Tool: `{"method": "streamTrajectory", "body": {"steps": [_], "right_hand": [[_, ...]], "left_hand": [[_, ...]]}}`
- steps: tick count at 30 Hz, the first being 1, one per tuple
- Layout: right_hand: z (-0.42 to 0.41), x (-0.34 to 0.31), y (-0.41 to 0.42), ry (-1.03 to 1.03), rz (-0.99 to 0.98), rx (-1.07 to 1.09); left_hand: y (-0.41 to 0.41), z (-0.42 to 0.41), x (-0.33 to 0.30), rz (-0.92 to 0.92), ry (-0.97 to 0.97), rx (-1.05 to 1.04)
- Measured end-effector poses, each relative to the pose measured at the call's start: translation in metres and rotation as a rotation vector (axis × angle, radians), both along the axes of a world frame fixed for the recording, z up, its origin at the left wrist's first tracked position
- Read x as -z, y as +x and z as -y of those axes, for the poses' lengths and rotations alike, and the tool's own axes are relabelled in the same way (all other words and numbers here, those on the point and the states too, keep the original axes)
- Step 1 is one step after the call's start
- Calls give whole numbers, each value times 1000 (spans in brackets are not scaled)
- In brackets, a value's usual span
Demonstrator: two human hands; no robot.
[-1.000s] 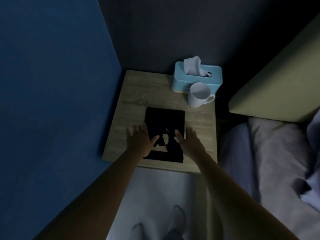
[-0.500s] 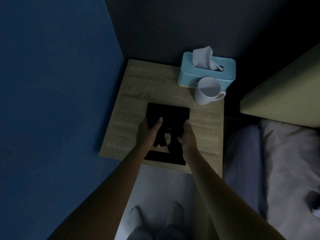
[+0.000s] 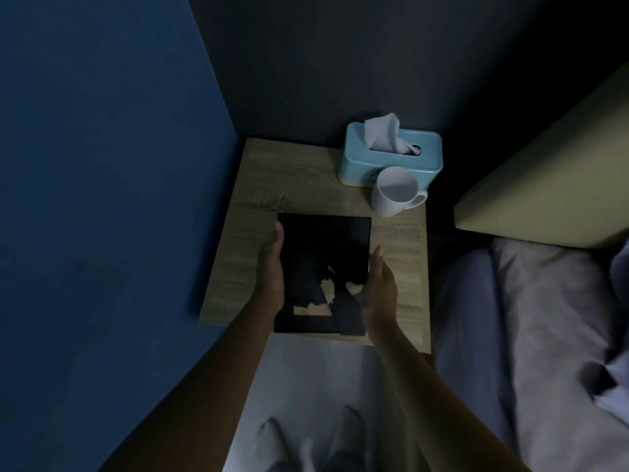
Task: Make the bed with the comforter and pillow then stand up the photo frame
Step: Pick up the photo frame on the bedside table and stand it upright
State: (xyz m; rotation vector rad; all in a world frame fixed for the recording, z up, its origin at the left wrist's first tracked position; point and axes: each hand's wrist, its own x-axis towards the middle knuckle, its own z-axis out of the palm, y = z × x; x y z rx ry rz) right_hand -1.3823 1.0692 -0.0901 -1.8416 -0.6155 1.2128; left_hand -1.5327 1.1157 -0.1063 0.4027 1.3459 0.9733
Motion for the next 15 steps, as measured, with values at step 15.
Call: {"method": "streamTrajectory", "body": {"steps": [15], "right_hand": [[0, -8, -8, -420, 635, -612]], "left_hand": [[3, 2, -12, 142, -40, 48]]}}
